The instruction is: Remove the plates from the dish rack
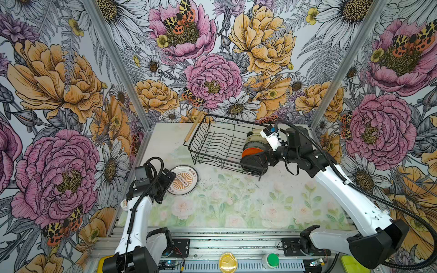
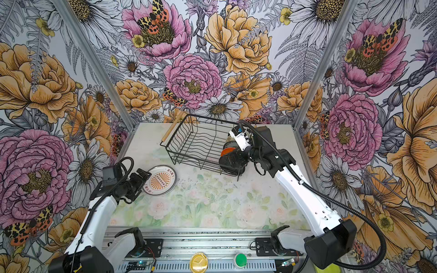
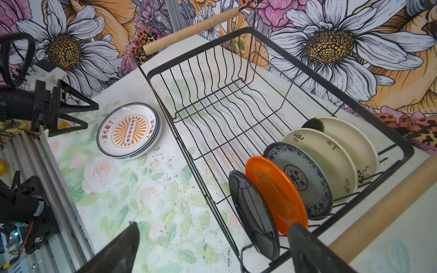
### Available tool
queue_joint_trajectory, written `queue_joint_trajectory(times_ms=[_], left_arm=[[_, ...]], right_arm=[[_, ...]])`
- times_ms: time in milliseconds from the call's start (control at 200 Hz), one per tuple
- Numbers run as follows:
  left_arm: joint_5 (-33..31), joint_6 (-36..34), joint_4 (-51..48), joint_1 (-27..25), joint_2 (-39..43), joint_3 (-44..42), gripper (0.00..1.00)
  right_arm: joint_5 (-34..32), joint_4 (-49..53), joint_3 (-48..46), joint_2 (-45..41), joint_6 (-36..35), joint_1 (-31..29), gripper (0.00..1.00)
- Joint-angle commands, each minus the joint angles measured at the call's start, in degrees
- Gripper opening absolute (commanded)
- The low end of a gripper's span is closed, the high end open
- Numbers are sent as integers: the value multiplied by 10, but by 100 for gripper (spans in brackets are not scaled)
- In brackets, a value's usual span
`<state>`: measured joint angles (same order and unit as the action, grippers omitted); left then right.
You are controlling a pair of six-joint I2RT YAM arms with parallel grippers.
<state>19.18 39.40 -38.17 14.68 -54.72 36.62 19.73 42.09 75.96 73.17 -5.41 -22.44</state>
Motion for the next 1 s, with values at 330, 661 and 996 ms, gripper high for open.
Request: queue_joint_trajectory(times_ms=[330, 661, 996], left_arm=[[-50, 27, -10, -194, 40, 36, 99], [-83, 42, 7, -265, 28, 26, 99], [-66, 40, 37, -276, 35, -2, 99]], right_arm=[[-110, 136, 103, 132, -76, -6, 92], [-121, 142, 108, 161, -78, -24, 75], [-145, 141, 143, 219, -80, -29, 67]])
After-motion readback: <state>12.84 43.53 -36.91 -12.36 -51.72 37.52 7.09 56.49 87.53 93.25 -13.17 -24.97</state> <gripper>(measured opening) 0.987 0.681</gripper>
